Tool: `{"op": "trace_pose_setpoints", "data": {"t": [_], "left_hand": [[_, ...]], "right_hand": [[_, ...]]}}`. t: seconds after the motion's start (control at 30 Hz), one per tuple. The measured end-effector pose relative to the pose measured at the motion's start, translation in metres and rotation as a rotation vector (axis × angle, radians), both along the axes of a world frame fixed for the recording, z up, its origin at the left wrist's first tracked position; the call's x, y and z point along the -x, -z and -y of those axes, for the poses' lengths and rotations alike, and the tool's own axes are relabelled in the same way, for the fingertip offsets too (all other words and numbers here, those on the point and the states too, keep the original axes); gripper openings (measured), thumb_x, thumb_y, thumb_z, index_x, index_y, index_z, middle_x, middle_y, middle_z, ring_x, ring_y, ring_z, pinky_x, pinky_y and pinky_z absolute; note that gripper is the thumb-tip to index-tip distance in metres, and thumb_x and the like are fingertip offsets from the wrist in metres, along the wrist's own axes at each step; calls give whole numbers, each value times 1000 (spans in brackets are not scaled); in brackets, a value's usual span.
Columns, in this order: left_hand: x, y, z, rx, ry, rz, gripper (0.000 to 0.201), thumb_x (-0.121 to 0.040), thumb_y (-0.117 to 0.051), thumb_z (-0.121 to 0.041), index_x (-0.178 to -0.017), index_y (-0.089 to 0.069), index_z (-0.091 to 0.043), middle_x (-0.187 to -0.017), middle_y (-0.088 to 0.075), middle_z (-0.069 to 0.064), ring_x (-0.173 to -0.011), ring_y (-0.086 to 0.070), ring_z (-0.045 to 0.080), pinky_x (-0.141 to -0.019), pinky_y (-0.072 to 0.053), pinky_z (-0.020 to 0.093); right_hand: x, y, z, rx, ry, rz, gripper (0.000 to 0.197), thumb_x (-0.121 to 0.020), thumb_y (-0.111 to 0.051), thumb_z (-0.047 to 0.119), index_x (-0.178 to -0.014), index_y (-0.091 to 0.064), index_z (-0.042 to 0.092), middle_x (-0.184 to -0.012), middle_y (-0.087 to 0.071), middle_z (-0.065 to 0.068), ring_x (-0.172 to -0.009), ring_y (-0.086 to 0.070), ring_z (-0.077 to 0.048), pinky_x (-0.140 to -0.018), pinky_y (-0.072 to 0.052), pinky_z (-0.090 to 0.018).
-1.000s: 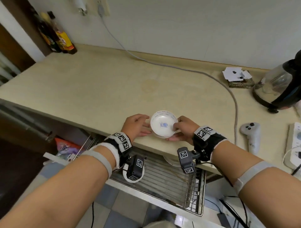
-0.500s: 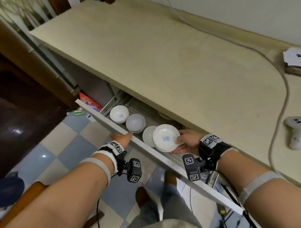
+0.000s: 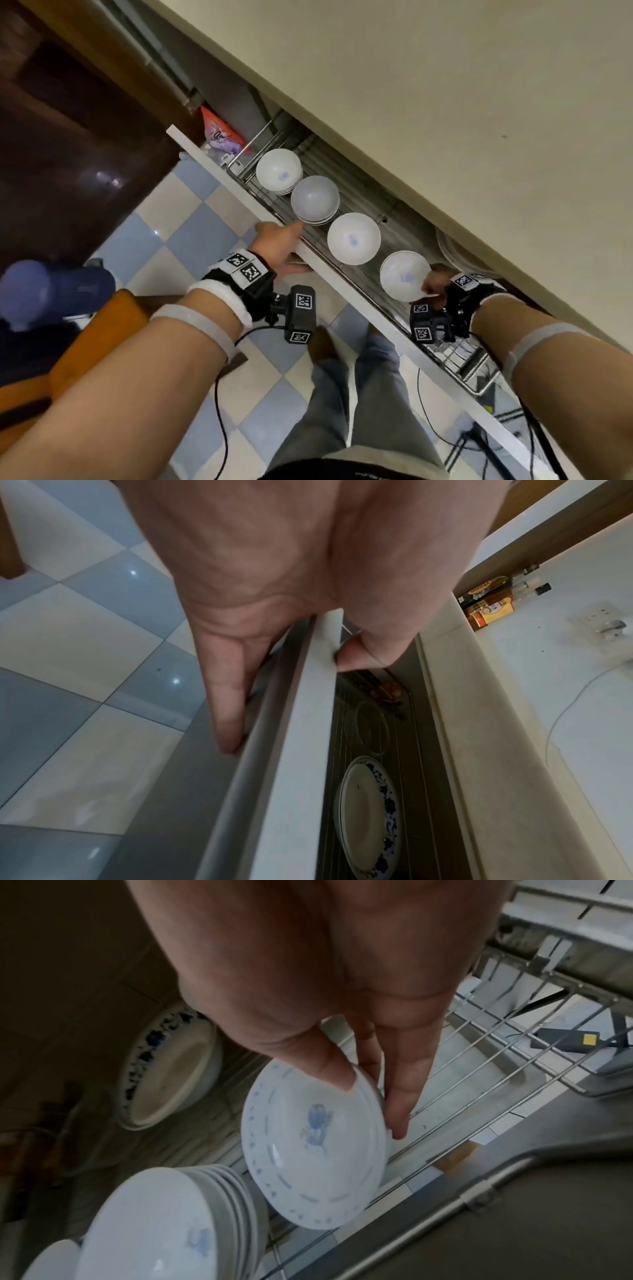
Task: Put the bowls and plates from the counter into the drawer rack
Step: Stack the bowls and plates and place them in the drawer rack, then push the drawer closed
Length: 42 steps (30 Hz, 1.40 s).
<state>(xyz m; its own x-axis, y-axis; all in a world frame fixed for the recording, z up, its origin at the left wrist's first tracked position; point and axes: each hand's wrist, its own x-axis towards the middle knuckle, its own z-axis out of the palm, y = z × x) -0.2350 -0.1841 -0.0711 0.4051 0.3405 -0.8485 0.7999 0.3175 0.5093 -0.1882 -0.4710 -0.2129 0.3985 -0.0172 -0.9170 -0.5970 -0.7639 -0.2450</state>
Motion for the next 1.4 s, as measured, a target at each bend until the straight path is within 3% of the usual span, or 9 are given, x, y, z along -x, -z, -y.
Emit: {"op": "trace_pose_setpoints", "data": {"t": [0.23, 0.43, 0.63, 0.7, 0.8, 0.9, 1.1, 1.23, 1.4], "left_hand": [[2, 9, -4, 7, 3, 41, 75, -76, -61, -24, -141, -35, 3, -123, -64, 30, -94, -72, 41, -67, -61, 49], [4, 10, -12, 74, 69, 52, 39, -91, -49, -7, -125, -51, 11, -96, -71, 22, -87, -74, 37, -70, -61, 46], [5, 8, -11, 103, 40, 59, 50, -89, -53, -9, -134, -43, 11, -128, -59, 36, -105, -69, 47, -75, -61, 50], [5, 8, -11, 115, 35, 67, 40, -90, -53, -9, -127, -48, 6, -125, -61, 35, -104, -69, 47, -77, -61, 52], [5, 9, -12, 142, 28, 75, 45, -89, -53, -8, -131, -47, 8, -113, -66, 29, -103, -70, 46, -78, -60, 53], [5, 8, -13, 162, 82, 90, 42, -92, -51, -8, -129, -50, 12, -107, -71, 27, -98, -72, 43, -76, -61, 49], [-1, 5, -25, 113, 270, 23, 58, -86, -64, -27, -134, -46, 2, -127, -63, 26, -99, -72, 41, -67, -63, 47], [-11, 2, -35, 94, 438, -1, 47, -91, -61, -27, -130, -49, -3, -134, -57, 19, -94, -70, 35, -59, -60, 41], [-21, -12, -44, 54, 561, 26, 50, -96, -63, -24, -139, -45, -4, -140, -54, 18, -116, -63, 38, -77, -55, 47]], "right_hand": [[-2, 33, -13, -65, -24, -21, 46, -85, -53, -10, -131, -56, -2, -116, -61, -25, -107, -60, -42, -87, -53, -46], [1, 37, -10, -55, 10, -66, 44, -91, -47, -11, -133, -50, -1, -113, -53, -21, -65, -49, -22, -39, -38, -16], [2, 49, 4, -49, -69, -78, 23, -89, -57, 12, -110, -65, 9, -103, -67, -16, -76, -62, -24, -61, -42, -27], [1, 50, 8, -21, -58, -73, 13, -91, -55, 19, -89, -67, 13, -105, -70, -13, -84, -65, -27, -72, -49, -31], [0, 27, 14, 2, -3, -87, 20, -94, -54, 21, -98, -67, 8, -108, -70, -12, -106, -66, -32, -90, -47, -32], [1, -26, 12, -83, 183, -62, 37, -98, -52, 13, -133, -51, 2, -134, -56, -17, -113, -59, -31, -76, -48, -28], [25, -93, 12, -65, 600, -24, 16, -86, -63, 22, -79, -70, 9, -70, -74, -5, -54, -55, -20, -56, -42, -24], [71, -155, -13, -116, 783, 101, 11, -91, -59, 8, -83, -66, 5, -68, -66, -8, -44, -42, -13, -34, -23, -14], [126, -171, -34, -88, 1067, 281, 24, -93, -52, 13, -85, -70, -1, -72, -77, -17, -49, -70, -22, -43, -51, -21]]}}
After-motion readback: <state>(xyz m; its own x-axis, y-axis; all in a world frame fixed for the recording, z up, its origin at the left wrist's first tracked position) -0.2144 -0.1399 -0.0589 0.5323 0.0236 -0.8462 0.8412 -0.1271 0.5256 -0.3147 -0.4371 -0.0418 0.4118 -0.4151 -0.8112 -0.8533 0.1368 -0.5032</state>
